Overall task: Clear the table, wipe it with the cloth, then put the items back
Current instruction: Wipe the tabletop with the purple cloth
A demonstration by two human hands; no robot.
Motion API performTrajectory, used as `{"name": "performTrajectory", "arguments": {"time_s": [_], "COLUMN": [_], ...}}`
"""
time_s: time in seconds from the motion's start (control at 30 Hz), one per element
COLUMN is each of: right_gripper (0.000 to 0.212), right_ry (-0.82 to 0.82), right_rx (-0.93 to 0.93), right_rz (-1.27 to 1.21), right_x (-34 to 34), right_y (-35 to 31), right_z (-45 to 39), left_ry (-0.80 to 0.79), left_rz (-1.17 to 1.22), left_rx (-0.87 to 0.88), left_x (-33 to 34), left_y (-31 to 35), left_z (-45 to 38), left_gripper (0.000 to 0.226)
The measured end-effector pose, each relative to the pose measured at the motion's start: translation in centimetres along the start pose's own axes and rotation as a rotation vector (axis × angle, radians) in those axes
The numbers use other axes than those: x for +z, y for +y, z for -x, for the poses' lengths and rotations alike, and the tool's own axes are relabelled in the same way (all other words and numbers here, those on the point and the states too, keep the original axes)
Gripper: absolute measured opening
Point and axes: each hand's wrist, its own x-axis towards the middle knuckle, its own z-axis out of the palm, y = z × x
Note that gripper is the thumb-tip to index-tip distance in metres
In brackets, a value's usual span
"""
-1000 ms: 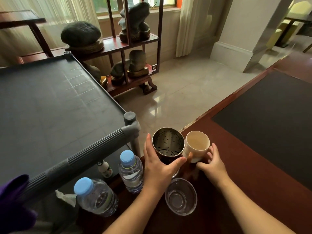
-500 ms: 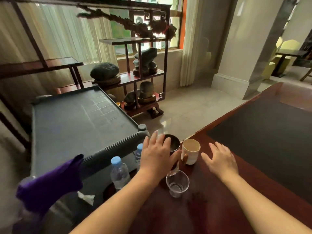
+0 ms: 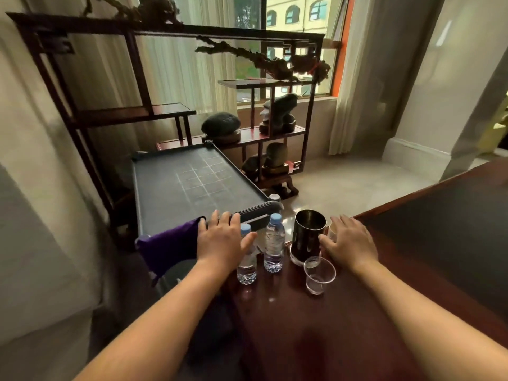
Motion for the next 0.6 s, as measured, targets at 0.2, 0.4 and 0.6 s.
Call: {"name": "performTrajectory", "arguments": {"time_s": [0.2, 0.4, 0.6], "right_gripper": [0.057, 0.061, 0.062], "right_ry": [0.021, -0.001, -0.108], "right_rx": [-0.136, -0.258, -0.291], "right_rz": [-0.148, -0.251, -0.355], "right_x": [0.5, 2.3, 4.9], "right_y": [-7.6, -16.5, -23.2], "right_z": [-1.0, -2.0, -2.3], "left_ry": [-0.020, -0.021, -0.042], "left_rz": [0.036, 0.107, 0.151], "left_rx": [-0.175, -0.366, -0.473], "left_x": [0.0, 0.5, 1.4], "left_y": [-6.9, -13.9, -18.3], "left_z": [1.7, 2.6, 2.7], "left_gripper": [0.064, 0.061, 0.064]}}
